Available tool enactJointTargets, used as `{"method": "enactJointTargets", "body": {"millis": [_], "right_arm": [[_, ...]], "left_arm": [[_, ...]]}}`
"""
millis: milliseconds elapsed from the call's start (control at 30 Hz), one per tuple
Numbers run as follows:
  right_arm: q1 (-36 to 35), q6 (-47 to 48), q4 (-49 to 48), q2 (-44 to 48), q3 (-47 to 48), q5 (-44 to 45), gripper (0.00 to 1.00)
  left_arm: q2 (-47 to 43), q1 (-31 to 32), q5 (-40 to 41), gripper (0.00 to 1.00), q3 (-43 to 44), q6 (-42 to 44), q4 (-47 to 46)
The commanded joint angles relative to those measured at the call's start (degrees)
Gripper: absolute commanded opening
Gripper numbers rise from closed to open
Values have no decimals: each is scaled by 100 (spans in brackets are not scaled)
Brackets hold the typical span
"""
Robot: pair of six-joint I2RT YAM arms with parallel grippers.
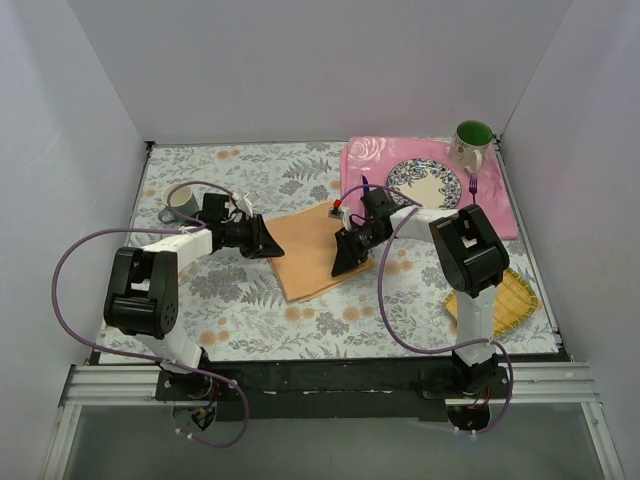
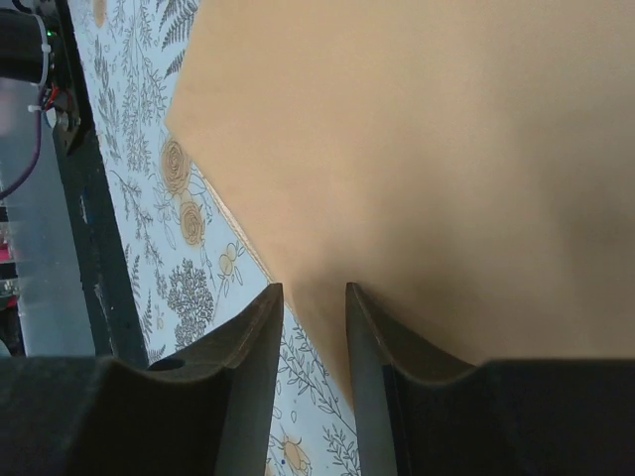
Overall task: Fold the napkin into a case and place the utensils inside
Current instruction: Smooth out the lower triangle-folded napkin at the center of the board.
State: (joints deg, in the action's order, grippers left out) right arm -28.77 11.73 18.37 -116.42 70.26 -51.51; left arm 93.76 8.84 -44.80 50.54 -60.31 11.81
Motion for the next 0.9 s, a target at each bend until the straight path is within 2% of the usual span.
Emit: {"method": "enactJointTargets", "body": {"millis": [0, 100, 233, 267, 333, 367, 400, 500, 567, 700, 733, 867], "right_arm": [[-110, -399, -404, -232, -284, -17, 40], [-390, -741, -781, -197, -469, -166, 40], [-840, -1775, -1624, -91, -557, -543, 40], [-893, -1936, -1783, -83, -522, -614, 41], [-876, -2183, -1943, 66, -408, -729, 44], [-823, -2296, -1899, 163, -399, -747, 45], [-675, -2385, -1855, 425, -521, -790, 50], [-315, -2728, -1846, 1214, -986, -835, 54], [-156, -2755, -1576, 1603, -1452, -555, 54], [187, -2423, -907, 2053, -1971, -238, 43], [223, -2334, -618, 2027, -2016, -98, 42], [390, -2227, -650, 1808, -2227, 35, 41]], "left_arm": [[-357, -338, -538, 17, -27, 345, 313], [-752, -567, -688, 20, -124, 529, 251], [-1078, -752, -741, 25, 43, 1467, 653], [-1131, -752, -837, 26, 95, 2296, 899], [-1236, -735, -1013, 26, 324, 3197, 1426], [-1280, -691, -1022, 26, 385, 4393, 2073], [-1342, -612, -727, 26, 403, 4806, 2323], [-1824, -165, -181, 33, 150, 6001, 2677], [-2255, 266, 14, 34, -254, 6216, 2397], [-2853, 995, 479, 37, -1124, 6198, 1352], [-2915, 1284, 707, 38, -1369, 6198, 1011], [-2697, 1822, 1262, 39, -1591, 6321, 621]]}}
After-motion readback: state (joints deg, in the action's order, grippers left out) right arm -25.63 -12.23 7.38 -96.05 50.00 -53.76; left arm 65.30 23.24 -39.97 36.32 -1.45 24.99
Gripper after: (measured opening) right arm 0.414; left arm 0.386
